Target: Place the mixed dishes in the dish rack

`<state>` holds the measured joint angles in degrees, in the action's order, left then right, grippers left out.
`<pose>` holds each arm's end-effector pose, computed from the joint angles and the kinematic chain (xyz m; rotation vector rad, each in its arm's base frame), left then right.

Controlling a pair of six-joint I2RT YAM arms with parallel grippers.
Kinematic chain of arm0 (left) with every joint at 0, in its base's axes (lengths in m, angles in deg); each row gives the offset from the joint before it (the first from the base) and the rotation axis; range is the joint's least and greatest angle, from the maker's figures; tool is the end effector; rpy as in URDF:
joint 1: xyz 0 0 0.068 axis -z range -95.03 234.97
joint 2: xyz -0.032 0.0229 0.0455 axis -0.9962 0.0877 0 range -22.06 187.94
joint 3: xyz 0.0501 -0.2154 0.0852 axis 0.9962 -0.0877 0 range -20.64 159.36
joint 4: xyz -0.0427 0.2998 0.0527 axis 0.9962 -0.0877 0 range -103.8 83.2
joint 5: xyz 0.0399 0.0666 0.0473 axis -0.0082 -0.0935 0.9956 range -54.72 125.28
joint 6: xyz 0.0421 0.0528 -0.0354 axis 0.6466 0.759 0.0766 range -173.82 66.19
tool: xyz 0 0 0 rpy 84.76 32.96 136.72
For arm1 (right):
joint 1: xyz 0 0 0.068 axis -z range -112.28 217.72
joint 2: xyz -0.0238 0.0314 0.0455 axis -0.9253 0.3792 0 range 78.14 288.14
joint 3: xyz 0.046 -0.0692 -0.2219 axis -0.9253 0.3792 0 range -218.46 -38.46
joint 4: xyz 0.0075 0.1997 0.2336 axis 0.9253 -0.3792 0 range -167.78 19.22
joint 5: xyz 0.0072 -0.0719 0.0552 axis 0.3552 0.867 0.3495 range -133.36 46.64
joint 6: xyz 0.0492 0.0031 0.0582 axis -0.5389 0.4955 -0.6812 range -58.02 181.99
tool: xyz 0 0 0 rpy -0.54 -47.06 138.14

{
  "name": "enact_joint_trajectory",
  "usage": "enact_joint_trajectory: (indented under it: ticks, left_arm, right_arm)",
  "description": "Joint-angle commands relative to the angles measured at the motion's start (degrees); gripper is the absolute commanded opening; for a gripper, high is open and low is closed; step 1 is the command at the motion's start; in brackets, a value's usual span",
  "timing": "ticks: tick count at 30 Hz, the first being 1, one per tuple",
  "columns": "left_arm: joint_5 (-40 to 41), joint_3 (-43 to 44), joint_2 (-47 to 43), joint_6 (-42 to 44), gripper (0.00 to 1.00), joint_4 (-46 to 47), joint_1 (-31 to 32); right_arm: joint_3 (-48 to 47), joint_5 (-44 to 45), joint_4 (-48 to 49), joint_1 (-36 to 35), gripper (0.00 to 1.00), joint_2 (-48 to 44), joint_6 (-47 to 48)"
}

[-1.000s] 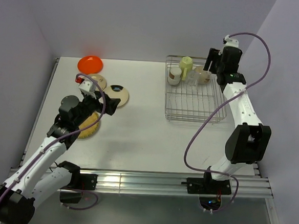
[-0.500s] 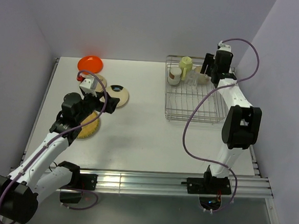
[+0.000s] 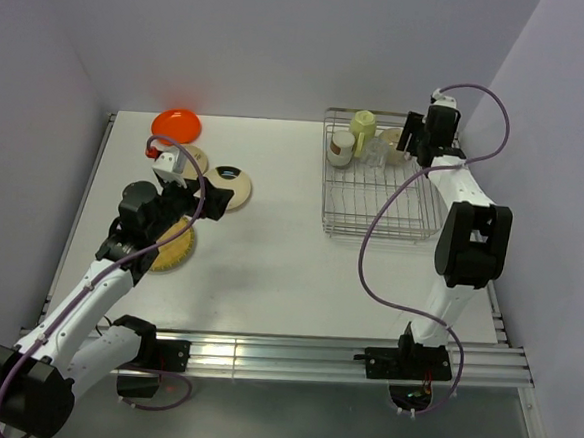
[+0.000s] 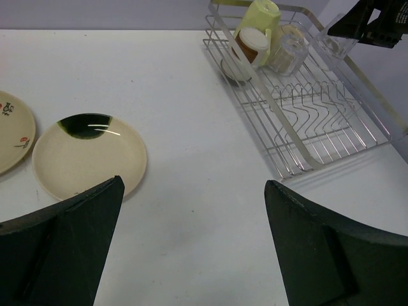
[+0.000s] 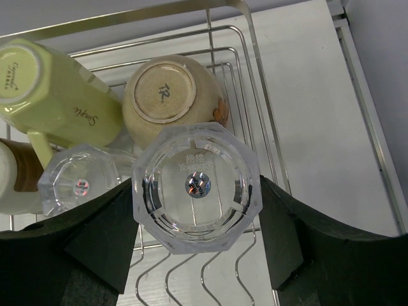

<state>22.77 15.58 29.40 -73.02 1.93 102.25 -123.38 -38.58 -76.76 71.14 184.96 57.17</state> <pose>0.2955 -0.1066 0.2561 0.1390 1.7197 -0.6584 0.5015 -0.0354 0.2119 0.1992 2.0466 -0.0707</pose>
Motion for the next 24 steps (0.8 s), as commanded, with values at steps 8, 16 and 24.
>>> enact_joint_trajectory:
  ticks: [8, 16, 24]
  left_arm:
    - [-0.23, 1.83, -0.13, -2.59, 0.99, 1.81, -0.32]
    - [-0.06, 1.48, -0.40, -4.09, 0.99, 2.17, -0.23]
    - [-0.23, 1.21, -0.40, -5.32, 0.99, 2.69, -0.32]
  right_arm:
    - [-1.56, -0.56, 3.34, 0.27, 0.00, 5.67, 1.91]
    - [-3.05, 0.32, 5.71, -0.87, 0.06, 8.22, 3.94]
    - [-1.92, -0.12, 5.71, -1.40, 0.39, 7.61, 4.20]
